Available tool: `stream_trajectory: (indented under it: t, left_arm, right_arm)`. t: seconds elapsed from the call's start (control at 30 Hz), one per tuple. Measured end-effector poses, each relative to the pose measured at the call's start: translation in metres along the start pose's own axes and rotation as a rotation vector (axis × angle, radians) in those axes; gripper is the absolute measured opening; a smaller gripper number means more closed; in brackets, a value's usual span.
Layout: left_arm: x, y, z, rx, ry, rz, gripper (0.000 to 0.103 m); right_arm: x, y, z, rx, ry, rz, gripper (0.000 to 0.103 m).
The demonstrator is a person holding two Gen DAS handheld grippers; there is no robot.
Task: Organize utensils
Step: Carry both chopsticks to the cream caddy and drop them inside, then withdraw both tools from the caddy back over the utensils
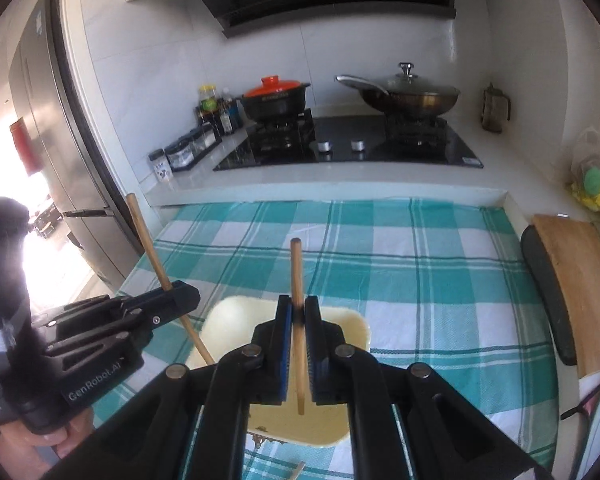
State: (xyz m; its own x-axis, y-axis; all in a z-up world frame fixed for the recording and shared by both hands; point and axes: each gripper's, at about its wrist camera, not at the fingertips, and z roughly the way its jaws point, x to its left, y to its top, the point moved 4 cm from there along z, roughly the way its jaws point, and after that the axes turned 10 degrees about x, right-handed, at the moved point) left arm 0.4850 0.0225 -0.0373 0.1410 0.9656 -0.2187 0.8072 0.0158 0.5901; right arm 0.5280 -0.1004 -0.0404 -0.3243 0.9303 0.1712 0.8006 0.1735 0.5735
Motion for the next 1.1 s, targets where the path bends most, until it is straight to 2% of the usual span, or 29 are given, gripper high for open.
stream_trajectory:
  t: [0.03, 0.07, 0.1, 0.13, 0.17, 0.27, 0.3, 0.33, 0.4, 0.53, 0.57, 0.67, 0.73, 0.93, 1.03, 1.1]
  left_arm:
    - [0.001, -0.002, 0.004, 0.013, 0.007, -0.002, 0.018]
    - [0.001, -0.005, 0.004, 0.019, 0.008, -0.003, 0.026]
    - [0.002, -0.008, 0.001, 0.012, 0.009, -0.005, 0.043]
    - [0.004, -0.011, -0.004, 0.002, 0.015, -0.006, 0.060]
    - [0.005, -0.014, -0.012, -0.016, 0.019, -0.002, 0.066]
    - [0.006, -0.026, -0.040, -0.060, 0.028, 0.023, 0.078]
    - [0.007, -0.033, -0.051, -0.074, 0.036, 0.028, 0.085]
    - [0.008, -0.041, -0.062, -0.091, 0.052, 0.031, 0.094]
    - [0.008, -0.063, -0.085, -0.131, 0.081, 0.047, 0.101]
    - [0.005, -0.117, -0.117, -0.167, 0.115, 0.094, 0.101]
    - [0.004, -0.133, -0.123, -0.182, 0.116, 0.101, 0.101]
    - [-0.002, -0.175, -0.127, -0.123, 0.104, 0.123, 0.101]
    - [-0.009, -0.200, -0.126, -0.095, 0.103, 0.150, 0.101]
    - [-0.036, -0.263, -0.125, -0.017, 0.188, 0.230, 0.101]
    - [-0.044, -0.282, -0.129, -0.024, 0.167, 0.188, 0.103]
    - [-0.047, -0.291, -0.130, -0.004, 0.119, 0.158, 0.103]
  right_arm:
    - [-0.001, -0.001, 0.005, 0.006, 0.004, 0.003, 0.008]
    - [-0.002, -0.002, 0.008, 0.008, 0.009, 0.002, 0.017]
    - [-0.003, -0.004, 0.008, 0.001, 0.012, 0.002, 0.024]
    - [-0.004, -0.007, 0.004, -0.013, 0.015, 0.004, 0.039]
    - [-0.004, -0.009, -0.003, -0.032, 0.016, 0.003, 0.048]
    - [-0.001, -0.018, -0.031, -0.080, 0.014, -0.012, 0.050]
    - [0.001, -0.023, -0.043, -0.093, 0.005, -0.020, 0.051]
    - [0.002, -0.030, -0.053, -0.104, -0.006, -0.032, 0.055]
    - [0.007, -0.047, -0.074, -0.121, -0.038, -0.066, 0.062]
    - [0.020, -0.101, -0.111, -0.119, -0.105, -0.157, 0.066]
    - [0.023, -0.117, -0.118, -0.118, -0.117, -0.175, 0.069]
    - [0.029, -0.169, -0.134, -0.114, -0.145, -0.205, 0.079]
    - [0.031, -0.202, -0.141, -0.115, -0.161, -0.198, 0.079]
    - [0.031, -0.288, -0.159, -0.154, -0.200, -0.143, 0.079]
    - [0.029, -0.316, -0.158, -0.140, -0.201, -0.100, 0.079]
    - [0.030, -0.331, -0.157, -0.119, -0.206, -0.099, 0.079]
